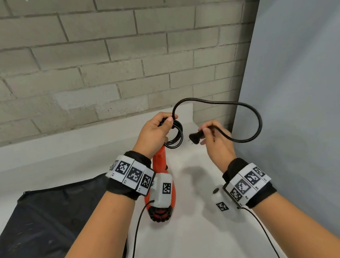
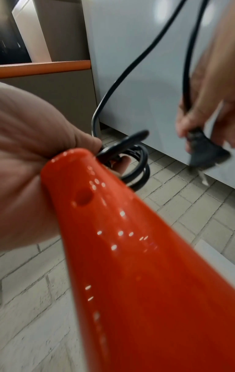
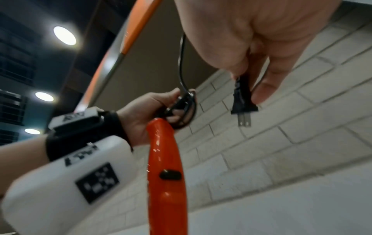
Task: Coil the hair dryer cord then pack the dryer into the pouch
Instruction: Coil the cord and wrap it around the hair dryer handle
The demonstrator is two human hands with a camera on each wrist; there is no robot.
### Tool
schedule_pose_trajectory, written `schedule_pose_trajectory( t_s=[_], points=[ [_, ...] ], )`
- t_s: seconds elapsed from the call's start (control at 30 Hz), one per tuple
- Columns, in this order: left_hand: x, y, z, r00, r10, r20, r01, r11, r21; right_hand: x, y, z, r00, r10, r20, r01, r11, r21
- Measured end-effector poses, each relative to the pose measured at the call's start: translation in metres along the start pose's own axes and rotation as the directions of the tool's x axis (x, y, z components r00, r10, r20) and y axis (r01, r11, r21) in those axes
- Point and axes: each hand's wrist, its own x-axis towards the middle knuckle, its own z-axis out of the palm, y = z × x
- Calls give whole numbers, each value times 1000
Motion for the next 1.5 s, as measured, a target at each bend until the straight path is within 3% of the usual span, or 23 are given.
schedule_pose_trajectory(
  t_s=[0.13, 0.27, 0.5, 0.7, 0.8, 0.87, 0.93, 1.03, 1.1, 1.13, 1.2, 1.27, 1.3, 1.33, 1.4, 1.5],
  points=[
    [1, -1, 3, 1000, -2, -8, 2, 1000, 16, -11, -29, 2, 983, -147, -112, 161, 978, 135],
    [2, 0, 6, 1000, -23, -7, 23, 1000, 0, -18, -36, 11, 981, -188, -46, 193, 964, 183],
    [4, 1, 5, 1000, -4, 13, 4, 999, -36, -23, -34, 24, 979, -203, 23, 202, 978, 43],
    [-2, 6, 8, 996, -13, 89, 15, 999, -31, -17, -33, 28, 930, -361, 72, 368, 906, -210],
    [-4, 7, 13, 990, -14, 143, 17, 1000, -20, -7, -28, 38, 970, -243, 10, 241, 955, -170],
    [-3, 9, 15, 989, -14, 146, 18, 1000, -21, 0, -29, 40, 983, -144, 114, 157, 980, -119],
    [-2, 9, 13, 989, -7, 148, 13, 999, -42, 0, -31, 36, 959, -110, 261, 133, 989, -71],
    [-2, 8, 10, 986, 13, 164, 2, 996, -93, -6, -20, 24, 925, -90, 368, 129, 988, -81],
    [-2, 8, 9, 988, 24, 151, -8, 994, -106, -11, -3, 15, 904, 40, 426, 9, 994, -113],
    [-1, 8, 8, 991, 21, 136, -6, 994, -109, -12, 8, 10, 877, 169, 450, -100, 980, -174],
    [1, 7, 5, 993, -3, 114, 16, 993, -115, -15, 27, -1, 769, 435, 468, -213, 865, -454],
    [3, 6, 2, 992, -32, 121, 47, 992, -121, -18, 43, -10, 653, 593, 470, -128, 699, -703],
    [4, 5, 1, 991, -41, 128, 57, 990, -125, -18, 51, -12, 631, 619, 467, -56, 637, -769],
    [4, 4, 0, 990, -44, 132, 62, 989, -131, -19, 56, -12, 636, 628, 448, -29, 601, -799],
    [3, 4, 0, 990, -39, 133, 57, 989, -138, -21, 57, -11, 668, 636, 385, -136, 614, -778],
    [2, 5, 3, 990, -22, 136, 39, 991, -126, -19, 41, -4, 781, 467, 416, -161, 793, -587]
  ],
)
